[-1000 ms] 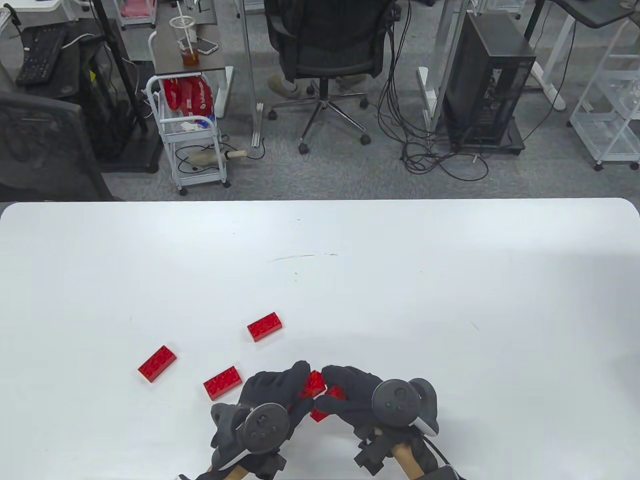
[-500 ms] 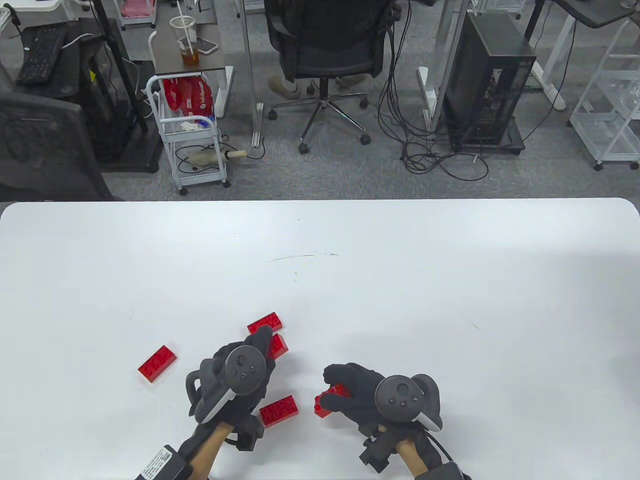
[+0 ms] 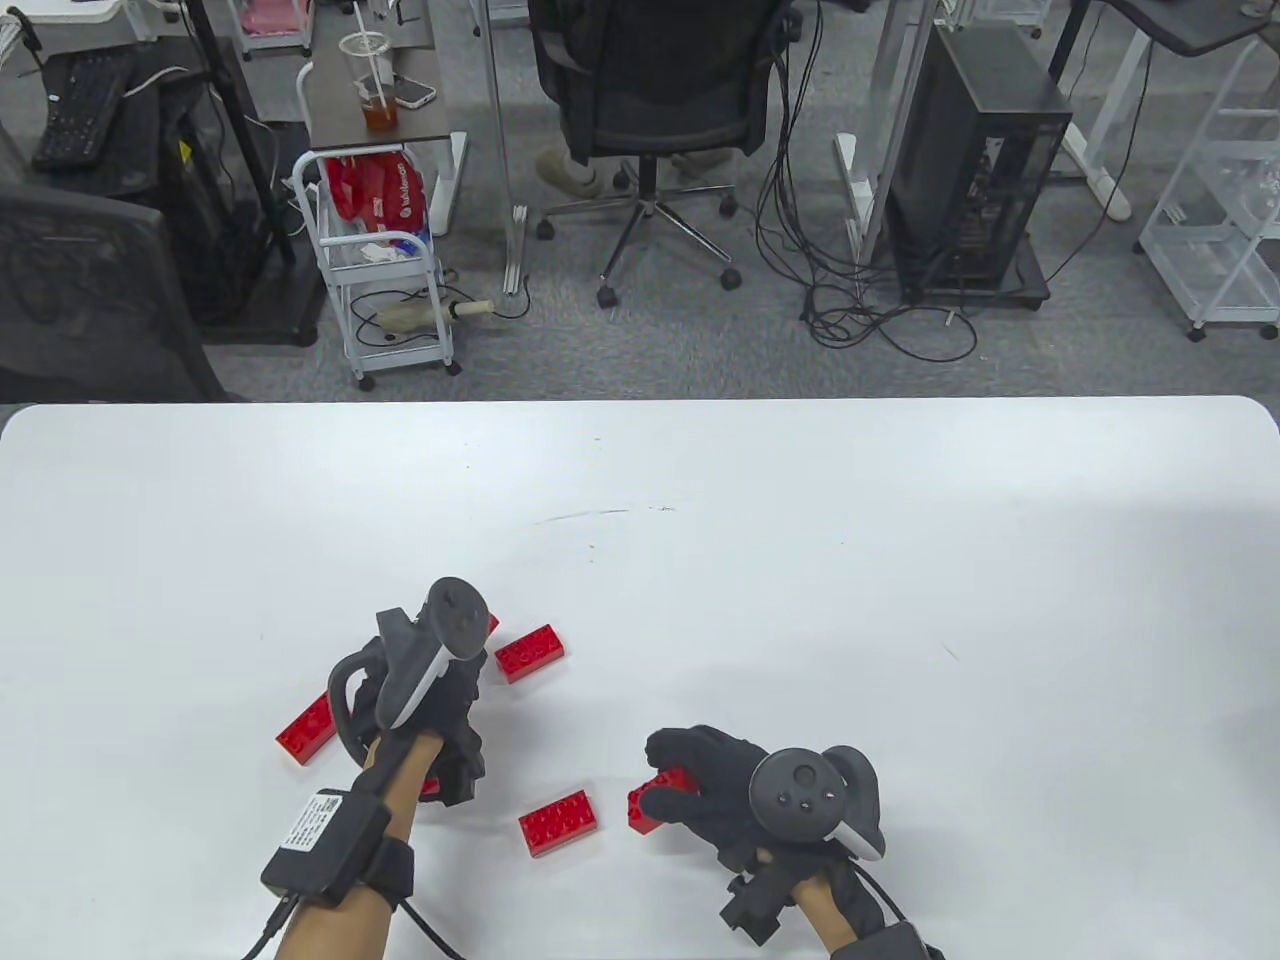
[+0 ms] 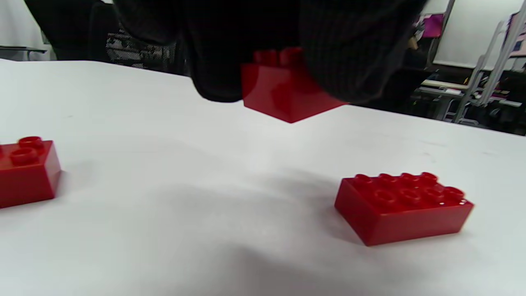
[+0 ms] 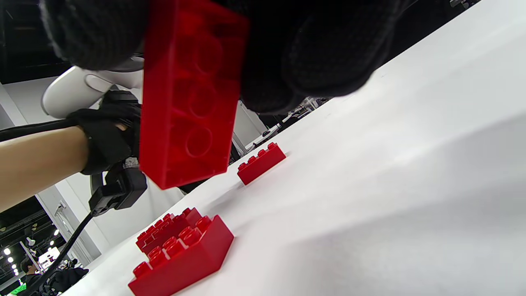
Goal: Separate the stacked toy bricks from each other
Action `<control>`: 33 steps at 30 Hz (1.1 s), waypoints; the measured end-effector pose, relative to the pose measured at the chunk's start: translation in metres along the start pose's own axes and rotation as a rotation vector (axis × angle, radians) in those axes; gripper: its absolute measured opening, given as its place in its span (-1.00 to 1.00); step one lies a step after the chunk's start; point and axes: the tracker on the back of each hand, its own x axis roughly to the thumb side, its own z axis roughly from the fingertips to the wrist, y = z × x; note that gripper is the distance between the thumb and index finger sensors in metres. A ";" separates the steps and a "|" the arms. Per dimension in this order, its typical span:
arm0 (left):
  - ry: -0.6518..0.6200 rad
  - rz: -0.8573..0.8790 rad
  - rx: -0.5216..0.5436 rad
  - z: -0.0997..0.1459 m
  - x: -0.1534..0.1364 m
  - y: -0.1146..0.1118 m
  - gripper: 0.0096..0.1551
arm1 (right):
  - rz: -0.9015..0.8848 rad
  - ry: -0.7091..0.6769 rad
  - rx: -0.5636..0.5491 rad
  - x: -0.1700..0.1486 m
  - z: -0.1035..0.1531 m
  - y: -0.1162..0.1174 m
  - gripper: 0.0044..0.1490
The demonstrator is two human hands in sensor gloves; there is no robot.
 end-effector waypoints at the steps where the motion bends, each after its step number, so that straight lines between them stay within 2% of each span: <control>1: 0.016 0.005 -0.024 -0.005 0.000 0.000 -0.12 | -0.001 0.000 -0.001 0.000 0.000 0.000 -0.17; 9: 0.157 -0.088 -0.093 -0.039 -0.001 -0.005 -0.03 | 0.003 -0.002 0.015 0.000 -0.001 -0.001 -0.17; 18: 0.239 -0.146 -0.176 -0.059 -0.007 -0.022 -0.07 | -0.002 -0.003 0.007 -0.002 -0.001 -0.002 -0.17; 22: 0.240 -0.171 -0.240 -0.061 -0.009 -0.030 -0.09 | -0.003 0.001 0.009 -0.003 -0.001 -0.002 -0.17; 27: 0.233 -0.216 -0.222 -0.059 -0.006 -0.033 -0.06 | -0.006 0.001 0.006 -0.003 -0.001 -0.002 -0.17; 29: 0.238 -0.229 -0.234 -0.058 -0.006 -0.032 -0.01 | -0.006 0.001 0.007 -0.003 -0.001 -0.002 -0.17; 33: 0.197 -0.132 -0.204 -0.044 -0.013 -0.018 0.02 | -0.010 0.006 0.009 -0.006 -0.001 -0.003 -0.17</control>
